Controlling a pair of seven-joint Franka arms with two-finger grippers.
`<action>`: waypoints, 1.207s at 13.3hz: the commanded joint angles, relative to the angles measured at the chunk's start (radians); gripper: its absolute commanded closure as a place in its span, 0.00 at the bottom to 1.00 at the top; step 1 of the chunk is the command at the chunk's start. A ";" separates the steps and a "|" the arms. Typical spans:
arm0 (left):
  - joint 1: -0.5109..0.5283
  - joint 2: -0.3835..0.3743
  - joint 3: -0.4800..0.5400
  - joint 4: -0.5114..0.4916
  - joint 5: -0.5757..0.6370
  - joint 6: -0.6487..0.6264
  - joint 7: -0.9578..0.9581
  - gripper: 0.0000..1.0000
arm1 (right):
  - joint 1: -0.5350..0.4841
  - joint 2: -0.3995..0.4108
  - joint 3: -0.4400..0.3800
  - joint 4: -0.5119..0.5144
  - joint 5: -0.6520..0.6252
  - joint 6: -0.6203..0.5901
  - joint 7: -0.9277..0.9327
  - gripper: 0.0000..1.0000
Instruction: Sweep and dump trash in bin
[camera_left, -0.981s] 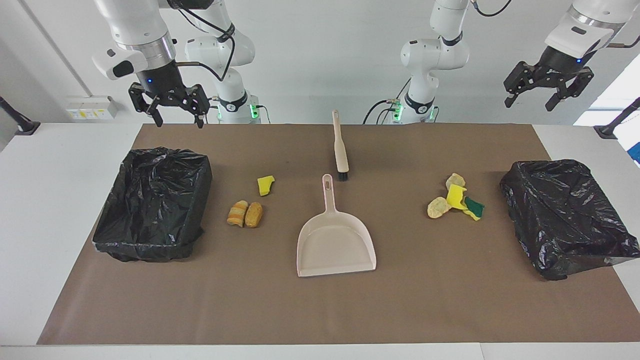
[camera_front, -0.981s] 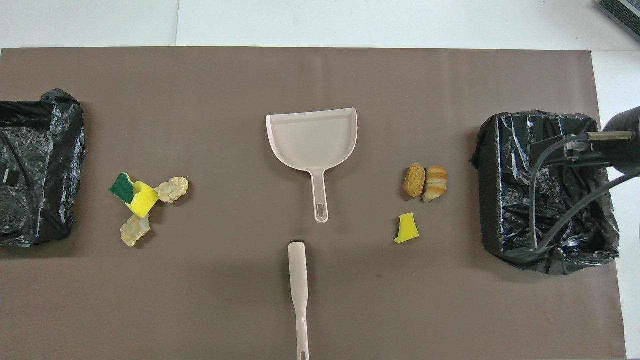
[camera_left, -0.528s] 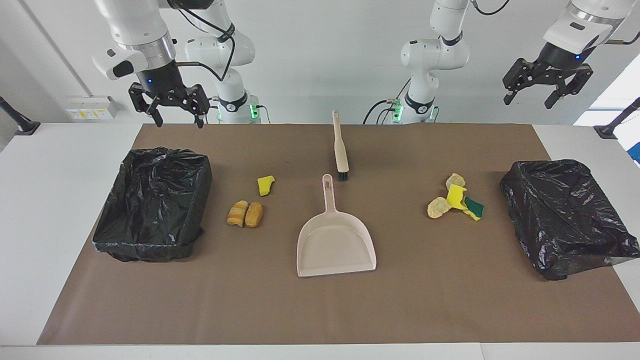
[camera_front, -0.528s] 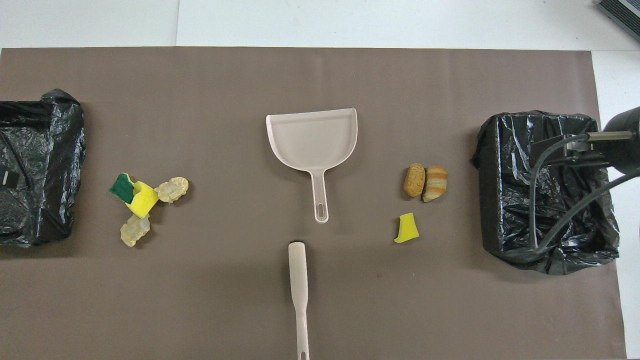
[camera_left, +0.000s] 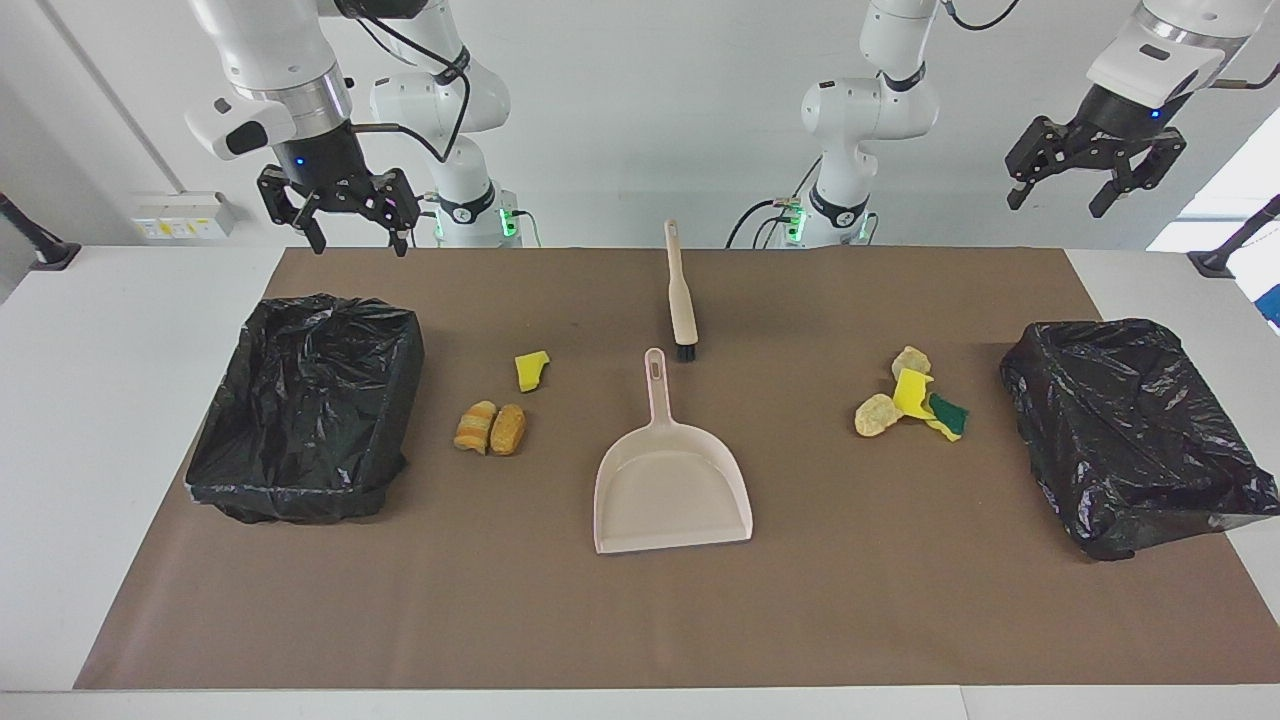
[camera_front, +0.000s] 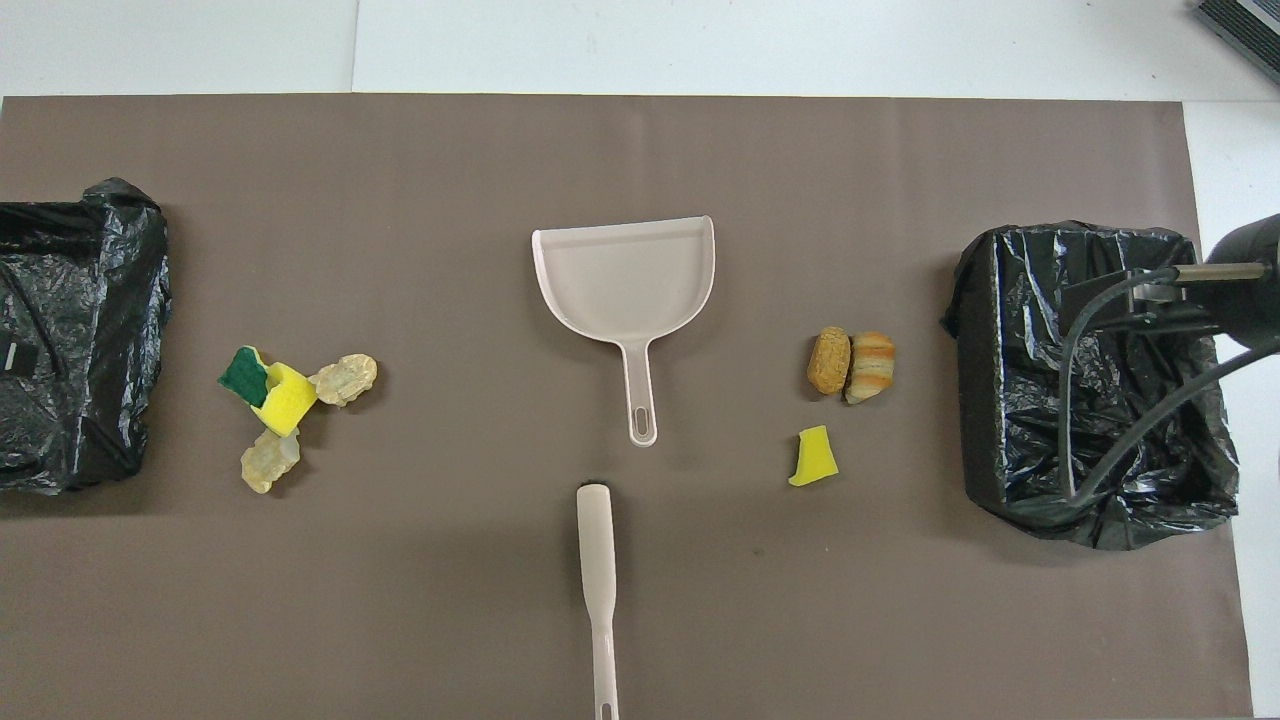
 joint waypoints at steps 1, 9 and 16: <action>0.006 -0.009 -0.008 0.003 0.016 -0.017 0.004 0.00 | -0.014 -0.006 0.005 -0.008 0.004 0.000 -0.023 0.00; 0.004 -0.009 -0.008 0.003 0.016 -0.017 0.004 0.00 | -0.019 -0.009 -0.038 -0.012 0.005 -0.030 -0.043 0.00; 0.006 -0.009 -0.008 0.003 0.016 -0.017 0.004 0.00 | -0.019 -0.030 -0.041 -0.095 0.015 0.009 -0.043 0.00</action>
